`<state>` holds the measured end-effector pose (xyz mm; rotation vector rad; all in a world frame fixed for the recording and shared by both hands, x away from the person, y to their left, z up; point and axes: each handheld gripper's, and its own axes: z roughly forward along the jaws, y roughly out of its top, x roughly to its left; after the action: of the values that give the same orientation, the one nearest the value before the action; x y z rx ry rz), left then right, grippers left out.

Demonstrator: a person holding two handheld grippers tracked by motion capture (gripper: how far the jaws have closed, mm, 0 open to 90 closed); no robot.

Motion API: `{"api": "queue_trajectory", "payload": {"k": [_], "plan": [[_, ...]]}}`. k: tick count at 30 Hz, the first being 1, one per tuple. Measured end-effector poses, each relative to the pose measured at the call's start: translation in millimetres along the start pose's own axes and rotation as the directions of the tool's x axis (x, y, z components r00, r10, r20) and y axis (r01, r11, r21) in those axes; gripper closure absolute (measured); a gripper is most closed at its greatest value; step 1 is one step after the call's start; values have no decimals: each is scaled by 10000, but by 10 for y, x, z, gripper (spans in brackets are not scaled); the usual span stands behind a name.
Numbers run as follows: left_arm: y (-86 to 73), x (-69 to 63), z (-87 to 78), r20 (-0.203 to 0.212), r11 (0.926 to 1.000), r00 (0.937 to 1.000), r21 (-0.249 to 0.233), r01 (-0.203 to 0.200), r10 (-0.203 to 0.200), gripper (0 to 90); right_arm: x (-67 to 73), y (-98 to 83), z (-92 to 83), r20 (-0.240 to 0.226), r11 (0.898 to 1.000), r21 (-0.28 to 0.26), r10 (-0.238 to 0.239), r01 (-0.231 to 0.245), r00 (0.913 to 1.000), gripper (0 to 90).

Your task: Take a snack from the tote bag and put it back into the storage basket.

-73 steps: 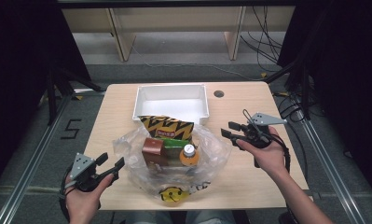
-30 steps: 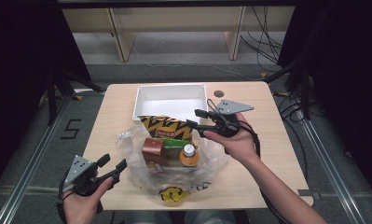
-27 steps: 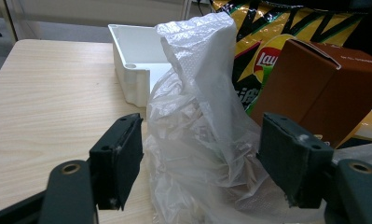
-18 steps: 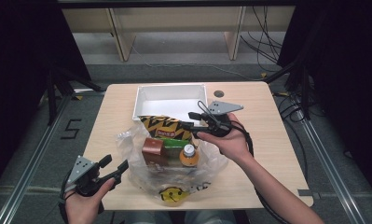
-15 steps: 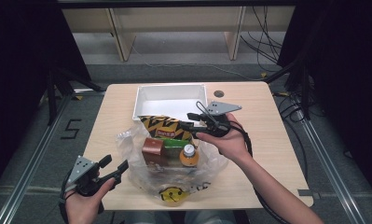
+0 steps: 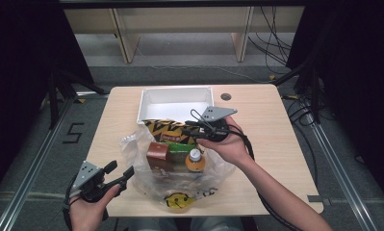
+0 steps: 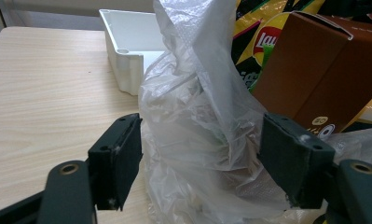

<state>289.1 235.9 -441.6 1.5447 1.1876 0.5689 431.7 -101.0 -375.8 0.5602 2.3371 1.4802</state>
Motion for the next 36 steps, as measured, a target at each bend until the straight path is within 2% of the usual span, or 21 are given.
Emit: {"api": "queue_trajectory", "payload": {"k": [2, 4, 6, 7, 10, 14, 15, 17, 18, 19, 20, 22, 23, 26, 27, 28, 29, 30, 33, 34, 36], "plan": [[5, -1, 8, 23, 10000, 10000, -4, 0, 0, 296, -11, -4, -9, -204, 9998, 172, 72, -69, 9998, 757], [9, -3, 9, 28, 10000, 10000, -6, -17, 17, 297, -24, -19, -1, -128, 10000, 84, -39, 40, 9999, 784], [12, -3, 6, 57, 10000, 10000, -58, -15, 15, 296, 3, -28, 4, -41, 9998, 85, 162, -161, 9999, 800], [11, -6, 5, 41, 10000, 10000, -80, 45, -45, 296, 3, -23, -6, -97, 9996, 242, 120, -118, 9999, 808], [8, 6, 2, -9, 9999, 10000, -81, 81, -81, 296, 5, -28, 23, -149, 9998, 27, -171, 171, 9997, 834], [7, 14, 0, -57, 9999, 9999, -49, 115, -115, 296, 17, -32, 26, -288, 9996, 204, -188, 194, 9994, 873], [8, 12, 1, -64, 9999, 9999, -42, 128, -128, 297, 29, -35, 30, -171, 9998, 110, -170, 171, 9997, 881], [7, 10, 7, -62, 9999, 9999, -40, 111, -111, 299, 16, -31, 28, -175, 9989, 105, -459, 461, 9988, 889], [4, 15, 23, 100, 9999, 9999, -125, 54, -53, 299, 24, -32, 30, -193, 9991, 120, -405, 407, 9990, 890], [3, 4, 14, -50, 9999, 9999, 6, 116, -116, 299, 38, -29, 18, -257, 9994, 238, -261, 267, 9993, 892], [0, 5, 20, -17, 10000, 10000, 15, 72, -72, 299, 44, -25, 9, -303, 9990, 287, -322, 331, 9990, 893], [-5, 2, 25, -17, 10000, 10000, 56, 78, -78, 299, 35, -23, 10, -333, 9987, 203, -456, 463, 9984, 895], [-6, 0, 27, -56, 9999, 9999, 101, 91, -91, 299, 44, -25, 5, -247, 9994, 169, -292, 296, 9993, 895], [-10, 0, 42, 19, 9999, 10000, 80, 85, -85, 299, 31, -16, -11, -282, 9992, 97, -383, 386, 9989, 897], [-12, -5, 44, 20, 9999, 9999, 81, 138, -138, 299, 35, -10, -12, -294, 9997, 33, -255, 257, 9992, 897], [-11, -8, 48, 40, 9999, 9999, 72, 142, -142, 300, 31, -2, -13, -300, 9995, -77, -313, 311, 9991, 897], [-10, -9, 51, 49, 9999, 9999, 75, 134, -134, 299, 8, 15, -25, -279, 9977, -122, -663, 660, 9974, 898], [-10, -12, 53, 28, 9999, 9999, 109, 128, -129, 299, 34, 13, -30, -189, 9997, -142, -187, 184, 9996, 898], [-5, -15, 63, 53, 9999, 9999, 94, 120, -121, 299, 25, 55, -59, -172, 9988, -362, -334, 327, 9993, 898], [-1, -19, 59, 17, 9999, 10000, 146, 90, -91, 300, 32, 64, -75, -200, 9994, -328, -81, 75, 9998, 898], [2, -26, 55, 91, 9998, 9999, 113, 143, -144, 310, 14, 97, -114, -157, 9989, -473, -59, 52, 9999, 899]]}}
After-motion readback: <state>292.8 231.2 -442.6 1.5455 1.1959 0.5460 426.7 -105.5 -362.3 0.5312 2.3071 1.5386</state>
